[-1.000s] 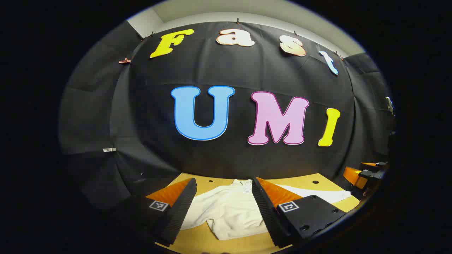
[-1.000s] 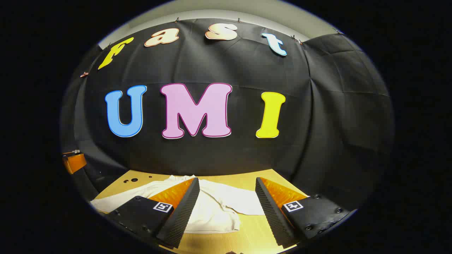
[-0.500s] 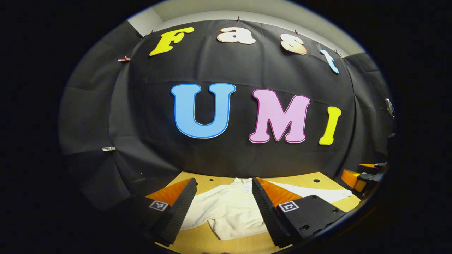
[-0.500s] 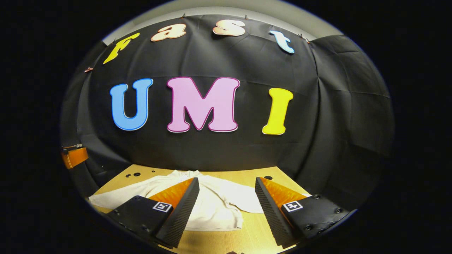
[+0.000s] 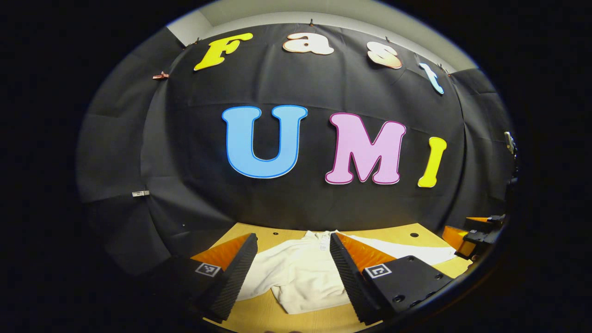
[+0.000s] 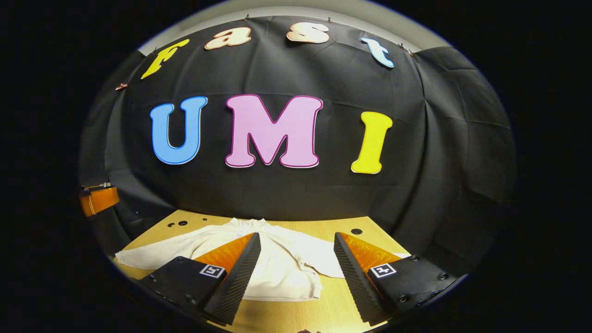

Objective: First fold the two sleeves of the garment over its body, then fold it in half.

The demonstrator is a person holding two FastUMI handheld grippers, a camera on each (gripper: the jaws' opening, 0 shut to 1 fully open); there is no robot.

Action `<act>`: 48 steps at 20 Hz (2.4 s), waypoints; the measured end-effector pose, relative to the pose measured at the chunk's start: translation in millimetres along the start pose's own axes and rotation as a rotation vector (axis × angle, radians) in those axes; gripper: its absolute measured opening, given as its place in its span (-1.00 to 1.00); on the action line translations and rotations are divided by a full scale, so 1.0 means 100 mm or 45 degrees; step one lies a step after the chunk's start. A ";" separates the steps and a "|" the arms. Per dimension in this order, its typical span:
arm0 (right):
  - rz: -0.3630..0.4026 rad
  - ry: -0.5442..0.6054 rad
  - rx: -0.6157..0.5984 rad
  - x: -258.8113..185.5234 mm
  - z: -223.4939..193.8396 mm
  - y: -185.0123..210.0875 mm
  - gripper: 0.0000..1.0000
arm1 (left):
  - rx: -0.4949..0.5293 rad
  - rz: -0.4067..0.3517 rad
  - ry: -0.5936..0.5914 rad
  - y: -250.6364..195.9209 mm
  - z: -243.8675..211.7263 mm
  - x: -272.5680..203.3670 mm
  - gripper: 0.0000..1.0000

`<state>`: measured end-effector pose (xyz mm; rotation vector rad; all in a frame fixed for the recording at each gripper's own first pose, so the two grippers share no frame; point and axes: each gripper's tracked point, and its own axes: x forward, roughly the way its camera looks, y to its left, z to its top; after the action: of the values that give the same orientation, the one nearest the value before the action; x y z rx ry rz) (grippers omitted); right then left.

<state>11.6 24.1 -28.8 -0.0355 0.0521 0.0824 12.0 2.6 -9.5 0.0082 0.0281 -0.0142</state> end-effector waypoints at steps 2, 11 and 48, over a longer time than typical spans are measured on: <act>0.021 0.005 0.022 0.03 -0.04 0.02 0.95 | -0.006 -0.011 0.022 -0.03 -0.05 0.02 0.94; -0.040 0.159 0.028 0.43 -0.44 -0.50 0.94 | 0.018 -0.007 0.055 -0.10 -0.14 0.08 0.94; -0.691 0.892 0.382 1.59 -3.01 -4.00 0.95 | -0.009 -0.033 0.460 -0.84 -0.93 0.50 0.95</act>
<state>188.3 -373.1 -324.6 0.2236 0.7499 -0.4852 58.1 -80.9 -104.4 0.0034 0.3895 -0.0381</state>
